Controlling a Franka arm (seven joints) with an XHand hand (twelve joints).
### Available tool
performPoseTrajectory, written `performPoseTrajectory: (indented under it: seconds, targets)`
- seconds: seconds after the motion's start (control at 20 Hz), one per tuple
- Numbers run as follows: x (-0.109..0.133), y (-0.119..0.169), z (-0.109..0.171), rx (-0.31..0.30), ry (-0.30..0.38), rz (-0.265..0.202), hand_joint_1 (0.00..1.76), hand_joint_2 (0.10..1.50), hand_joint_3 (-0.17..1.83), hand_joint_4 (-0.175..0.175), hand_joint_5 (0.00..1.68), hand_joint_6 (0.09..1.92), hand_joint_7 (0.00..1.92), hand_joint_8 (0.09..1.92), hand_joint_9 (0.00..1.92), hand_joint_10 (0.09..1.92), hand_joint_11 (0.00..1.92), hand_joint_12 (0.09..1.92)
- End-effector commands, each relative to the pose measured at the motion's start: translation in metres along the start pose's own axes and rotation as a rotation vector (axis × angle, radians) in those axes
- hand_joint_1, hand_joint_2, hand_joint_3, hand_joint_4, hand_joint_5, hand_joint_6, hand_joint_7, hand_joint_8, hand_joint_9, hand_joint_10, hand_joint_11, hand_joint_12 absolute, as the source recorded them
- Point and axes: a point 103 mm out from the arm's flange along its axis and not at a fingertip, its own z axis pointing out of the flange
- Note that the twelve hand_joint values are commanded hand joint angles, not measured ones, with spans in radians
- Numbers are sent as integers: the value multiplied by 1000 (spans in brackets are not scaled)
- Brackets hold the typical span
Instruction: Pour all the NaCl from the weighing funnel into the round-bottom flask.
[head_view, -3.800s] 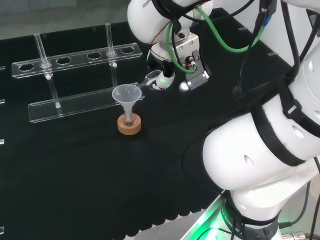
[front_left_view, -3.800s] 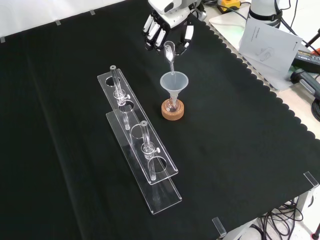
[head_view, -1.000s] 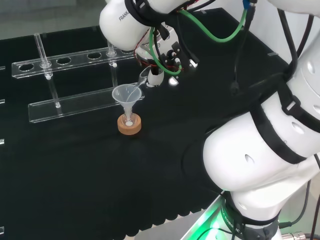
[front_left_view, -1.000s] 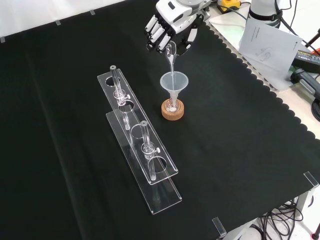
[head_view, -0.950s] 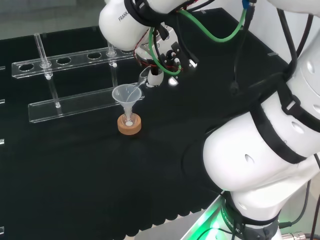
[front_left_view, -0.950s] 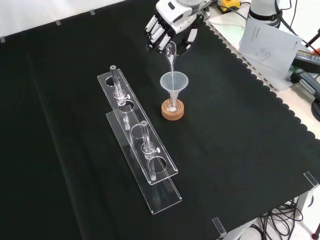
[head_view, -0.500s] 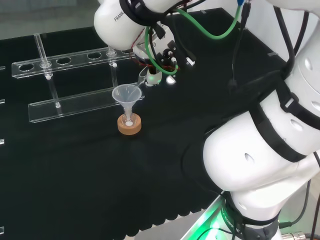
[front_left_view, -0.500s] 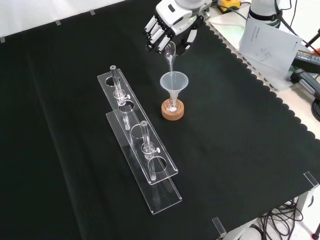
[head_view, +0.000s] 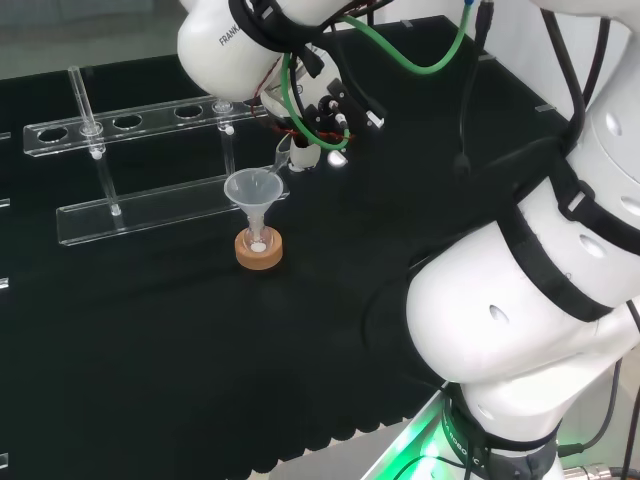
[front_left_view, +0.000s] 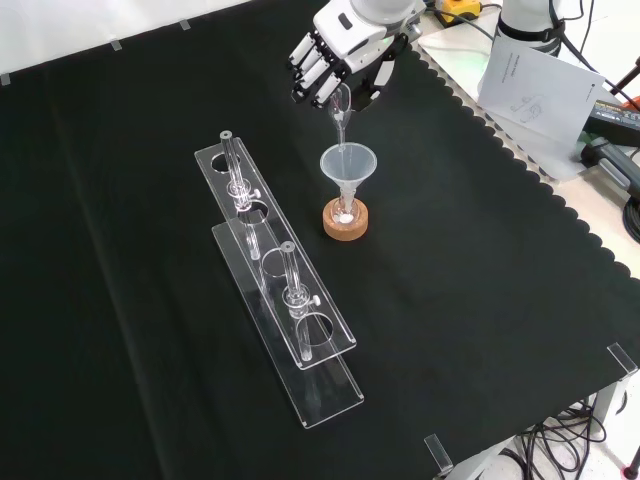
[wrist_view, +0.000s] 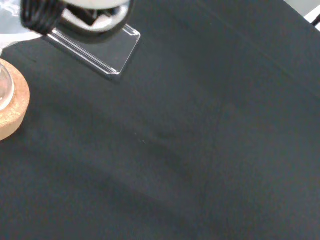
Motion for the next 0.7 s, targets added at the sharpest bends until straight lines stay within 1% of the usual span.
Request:
performPoseTrajectory:
  seconds: [0.05, 0.5, 0.7]
  targets:
    - [1, 0, -3, 4, -17, 2, 1084, 711, 642, 175, 1164, 860, 568, 650, 938, 344, 784, 1060]
    - [5, -2, -12, 9, -58, 5, 1084, 710, 641, 175, 1165, 858, 565, 649, 937, 342, 784, 1058]
    - [3, -3, -12, 13, -56, 6, 1084, 710, 641, 175, 1166, 856, 564, 649, 936, 341, 784, 1058]
